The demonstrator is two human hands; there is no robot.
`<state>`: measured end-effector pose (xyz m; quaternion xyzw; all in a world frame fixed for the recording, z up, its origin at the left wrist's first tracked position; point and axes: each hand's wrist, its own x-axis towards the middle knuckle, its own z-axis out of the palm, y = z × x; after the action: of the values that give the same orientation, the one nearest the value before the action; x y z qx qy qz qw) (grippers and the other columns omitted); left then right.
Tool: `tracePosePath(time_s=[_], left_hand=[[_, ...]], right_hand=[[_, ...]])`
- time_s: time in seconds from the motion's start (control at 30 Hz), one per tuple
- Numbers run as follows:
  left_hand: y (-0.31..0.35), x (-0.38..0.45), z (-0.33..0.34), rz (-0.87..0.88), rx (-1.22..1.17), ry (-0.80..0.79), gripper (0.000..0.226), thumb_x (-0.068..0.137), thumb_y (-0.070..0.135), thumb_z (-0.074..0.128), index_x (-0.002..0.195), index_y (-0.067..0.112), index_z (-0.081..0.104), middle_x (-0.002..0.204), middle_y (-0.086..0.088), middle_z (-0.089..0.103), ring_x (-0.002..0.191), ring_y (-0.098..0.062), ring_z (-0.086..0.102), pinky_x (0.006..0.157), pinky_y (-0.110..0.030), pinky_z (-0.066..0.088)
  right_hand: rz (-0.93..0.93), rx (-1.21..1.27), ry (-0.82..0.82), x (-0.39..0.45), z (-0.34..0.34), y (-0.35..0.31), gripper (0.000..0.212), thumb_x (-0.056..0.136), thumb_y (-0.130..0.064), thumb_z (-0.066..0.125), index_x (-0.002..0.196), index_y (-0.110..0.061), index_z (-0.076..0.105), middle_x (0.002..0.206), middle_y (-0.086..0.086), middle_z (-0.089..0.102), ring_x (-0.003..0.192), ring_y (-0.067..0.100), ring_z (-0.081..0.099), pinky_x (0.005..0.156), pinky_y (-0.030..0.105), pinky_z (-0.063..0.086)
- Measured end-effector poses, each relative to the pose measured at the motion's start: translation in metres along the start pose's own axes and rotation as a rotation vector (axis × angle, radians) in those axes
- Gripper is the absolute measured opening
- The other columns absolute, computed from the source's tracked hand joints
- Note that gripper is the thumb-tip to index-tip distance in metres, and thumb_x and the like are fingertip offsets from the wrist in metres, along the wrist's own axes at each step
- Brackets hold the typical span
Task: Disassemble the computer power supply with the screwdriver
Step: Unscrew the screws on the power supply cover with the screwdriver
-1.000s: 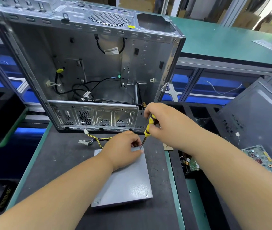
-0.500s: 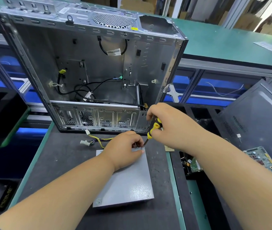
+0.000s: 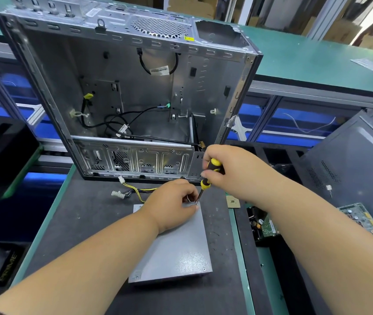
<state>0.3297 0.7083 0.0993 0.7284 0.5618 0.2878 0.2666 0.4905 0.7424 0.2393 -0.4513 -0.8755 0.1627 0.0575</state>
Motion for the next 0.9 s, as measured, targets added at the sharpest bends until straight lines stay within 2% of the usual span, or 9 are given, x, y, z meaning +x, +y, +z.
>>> tracePosePath(time_s=[0.07, 0.13, 0.2, 0.3, 0.47, 0.57, 0.67, 0.8, 0.9], left_hand=[[0.0, 0.0, 0.0, -0.006, -0.005, -0.002, 0.018, 0.079, 0.024, 0.071, 0.081, 0.035, 0.057, 0.086, 0.012, 0.054, 0.082, -0.007, 0.053, 0.079, -0.033, 0.049], [0.0, 0.0, 0.0, -0.009, -0.005, -0.006, 0.014, 0.08, 0.025, 0.071, 0.083, 0.033, 0.06, 0.087, 0.012, 0.054, 0.083, -0.006, 0.054, 0.08, -0.032, 0.049], [-0.001, 0.0, 0.0, -0.012, 0.003, -0.011, 0.011, 0.081, 0.025, 0.07, 0.085, 0.032, 0.063, 0.088, 0.013, 0.055, 0.084, -0.006, 0.054, 0.081, -0.032, 0.049], [-0.001, 0.0, 0.0, -0.021, 0.001, -0.013, 0.01, 0.082, 0.025, 0.07, 0.088, 0.031, 0.065, 0.091, 0.012, 0.057, 0.086, -0.007, 0.055, 0.082, -0.032, 0.049], [-0.001, 0.0, 0.0, -0.02, -0.01, -0.006, 0.014, 0.081, 0.016, 0.067, 0.089, 0.027, 0.068, 0.091, 0.012, 0.058, 0.087, -0.007, 0.056, 0.083, -0.032, 0.05], [0.001, -0.001, -0.001, -0.052, -0.047, -0.007, 0.022, 0.076, 0.012, 0.063, 0.082, 0.033, 0.065, 0.09, 0.012, 0.06, 0.086, -0.006, 0.058, 0.083, -0.032, 0.051], [0.004, 0.0, -0.002, -0.159, -0.105, -0.033, 0.028, 0.072, 0.013, 0.06, 0.073, 0.041, 0.061, 0.088, 0.013, 0.062, 0.083, -0.004, 0.059, 0.082, -0.033, 0.053], [0.005, 0.013, -0.007, -0.388, -0.278, -0.135, 0.025, 0.073, 0.011, 0.065, 0.07, 0.035, 0.07, 0.073, 0.014, 0.067, 0.076, -0.013, 0.062, 0.082, -0.037, 0.054], [0.006, 0.021, -0.008, -0.48, -0.349, -0.18, 0.026, 0.072, 0.006, 0.07, 0.063, 0.031, 0.072, 0.065, 0.012, 0.068, 0.067, -0.008, 0.06, 0.07, -0.029, 0.054]], right_hand=[[0.005, 0.0, -0.017, 0.0, -0.001, -0.001, 0.013, 0.094, -0.025, 0.062, 0.087, -0.032, 0.054, 0.096, -0.01, 0.055, 0.087, 0.011, 0.053, 0.071, 0.029, 0.041], [0.009, -0.037, -0.04, -0.001, -0.002, -0.001, 0.011, 0.095, -0.022, 0.058, 0.091, -0.03, 0.053, 0.102, -0.008, 0.054, 0.085, 0.01, 0.052, 0.068, 0.026, 0.038], [0.011, -0.127, -0.037, -0.002, -0.004, 0.001, 0.005, 0.098, -0.03, 0.054, 0.095, -0.026, 0.052, 0.098, -0.005, 0.056, 0.08, 0.011, 0.053, 0.06, 0.024, 0.036], [0.022, -0.299, 0.005, -0.002, -0.006, 0.003, 0.03, 0.1, -0.051, 0.044, 0.097, -0.022, 0.05, 0.08, -0.004, 0.057, 0.075, 0.017, 0.055, 0.055, 0.03, 0.035], [0.053, -0.099, 0.016, -0.002, -0.005, 0.005, 0.01, 0.097, -0.028, 0.058, 0.1, -0.024, 0.05, 0.086, -0.006, 0.053, 0.074, 0.012, 0.052, 0.056, 0.023, 0.034], [0.035, -0.05, 0.029, -0.003, -0.004, 0.004, 0.015, 0.092, -0.019, 0.06, 0.1, -0.029, 0.051, 0.1, -0.007, 0.051, 0.081, 0.01, 0.052, 0.062, 0.021, 0.037], [0.017, -0.09, 0.029, -0.005, -0.003, 0.005, 0.015, 0.094, -0.018, 0.057, 0.102, -0.029, 0.05, 0.102, -0.007, 0.048, 0.083, 0.01, 0.05, 0.062, 0.016, 0.033], [-0.001, -0.105, 0.037, -0.008, -0.003, 0.005, 0.016, 0.095, -0.019, 0.057, 0.101, -0.031, 0.047, 0.099, -0.009, 0.044, 0.081, 0.009, 0.046, 0.059, 0.014, 0.028], [0.001, -0.093, 0.036, -0.009, -0.003, 0.007, 0.015, 0.096, -0.02, 0.057, 0.102, -0.03, 0.047, 0.101, -0.008, 0.046, 0.081, 0.008, 0.047, 0.06, 0.015, 0.03]])
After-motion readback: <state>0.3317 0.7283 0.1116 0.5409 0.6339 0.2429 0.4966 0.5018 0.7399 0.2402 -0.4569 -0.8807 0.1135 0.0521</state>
